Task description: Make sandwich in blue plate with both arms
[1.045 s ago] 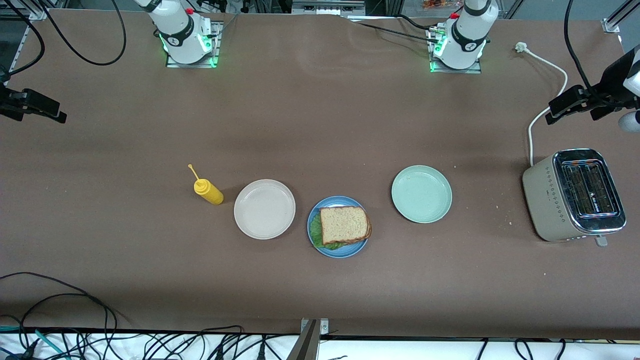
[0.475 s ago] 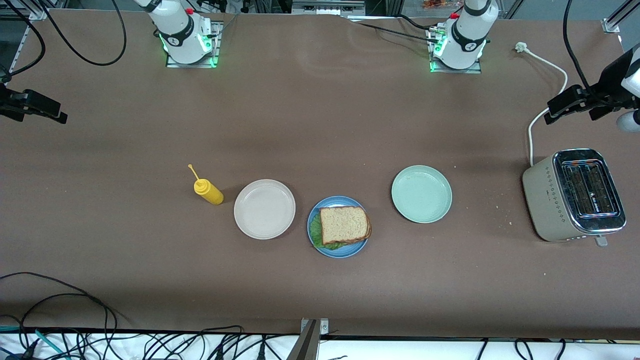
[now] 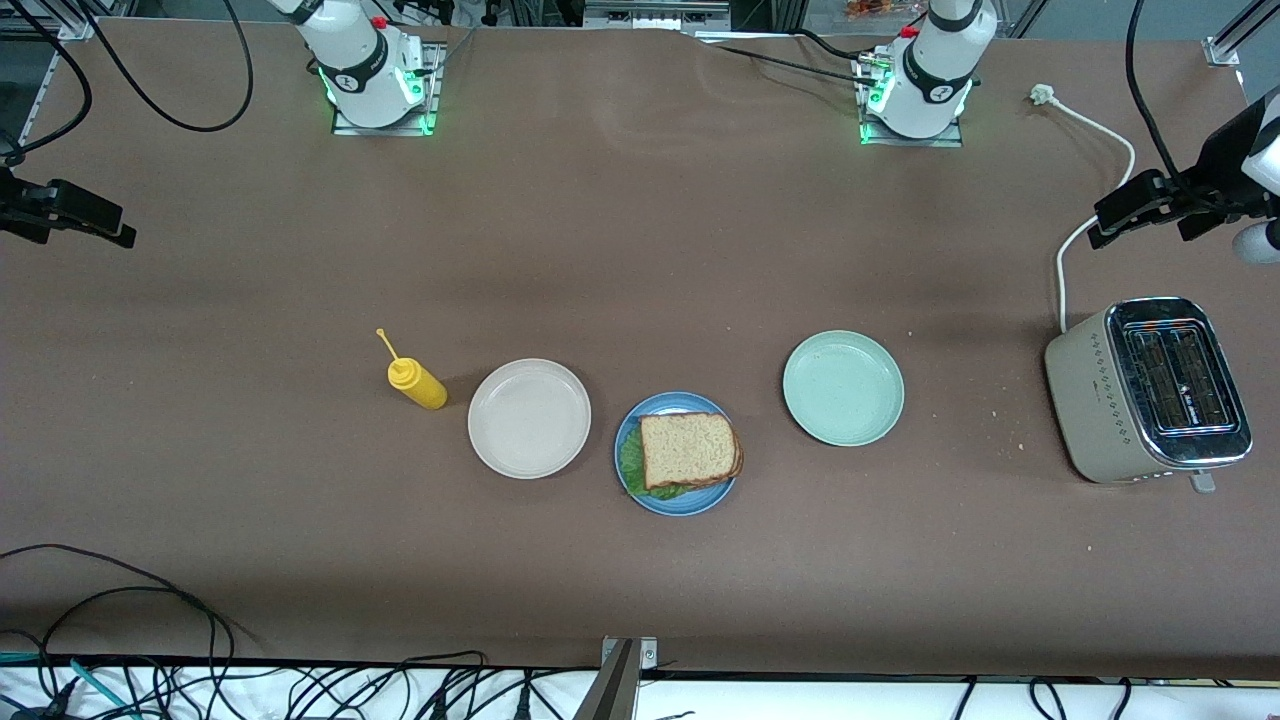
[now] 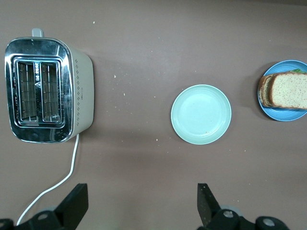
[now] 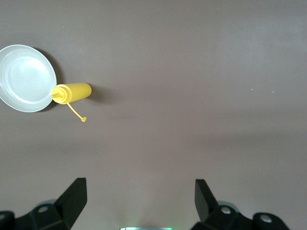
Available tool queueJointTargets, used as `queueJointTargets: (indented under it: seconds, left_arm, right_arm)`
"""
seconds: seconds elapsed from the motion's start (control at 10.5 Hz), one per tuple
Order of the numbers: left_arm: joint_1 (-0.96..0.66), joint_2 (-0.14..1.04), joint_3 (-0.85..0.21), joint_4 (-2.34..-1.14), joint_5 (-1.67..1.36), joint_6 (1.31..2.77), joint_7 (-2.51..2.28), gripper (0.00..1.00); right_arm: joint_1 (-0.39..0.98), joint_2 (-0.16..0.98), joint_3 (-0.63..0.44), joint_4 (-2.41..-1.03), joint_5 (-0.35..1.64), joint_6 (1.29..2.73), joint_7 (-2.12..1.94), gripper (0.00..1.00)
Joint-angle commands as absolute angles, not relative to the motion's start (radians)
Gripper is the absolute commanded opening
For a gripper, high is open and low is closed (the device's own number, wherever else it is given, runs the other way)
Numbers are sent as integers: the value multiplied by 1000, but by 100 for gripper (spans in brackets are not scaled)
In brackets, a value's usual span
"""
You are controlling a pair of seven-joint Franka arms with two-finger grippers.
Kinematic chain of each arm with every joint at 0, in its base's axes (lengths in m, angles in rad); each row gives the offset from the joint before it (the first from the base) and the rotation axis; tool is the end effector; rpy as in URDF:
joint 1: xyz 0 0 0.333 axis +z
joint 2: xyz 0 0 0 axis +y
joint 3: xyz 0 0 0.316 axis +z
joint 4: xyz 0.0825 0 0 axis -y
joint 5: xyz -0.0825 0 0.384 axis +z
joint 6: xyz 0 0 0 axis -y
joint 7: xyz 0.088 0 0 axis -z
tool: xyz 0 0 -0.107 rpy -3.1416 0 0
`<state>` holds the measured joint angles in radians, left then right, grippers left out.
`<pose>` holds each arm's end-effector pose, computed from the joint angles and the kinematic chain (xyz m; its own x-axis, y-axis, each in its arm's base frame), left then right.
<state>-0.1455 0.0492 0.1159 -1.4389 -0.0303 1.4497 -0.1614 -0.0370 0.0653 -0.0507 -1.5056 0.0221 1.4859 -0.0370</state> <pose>0.5571 -0.0219 0.6484 0.9909 0.1278 -0.0415 0.1287 -0.9915 0.0181 0.5637 -0.0460 0.6114 0.9953 -0.0487 -0.0840 -0.0507 -0.9985 -0.0219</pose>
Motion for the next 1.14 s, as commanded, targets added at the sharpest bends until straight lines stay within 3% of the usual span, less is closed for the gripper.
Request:
queueJointTargets:
  seconds: [0.0,1.05]
  left_arm:
    - [-153,48,115,-1436,2,1445,-169,100]
    - [-153,48,115,-1434,2,1445,-167,100]
  right_arm:
    - [-38,71,-48,-1493,35,1474,-41,100]
    - [-28,72,-29,-1491,23,1482,-34,100]
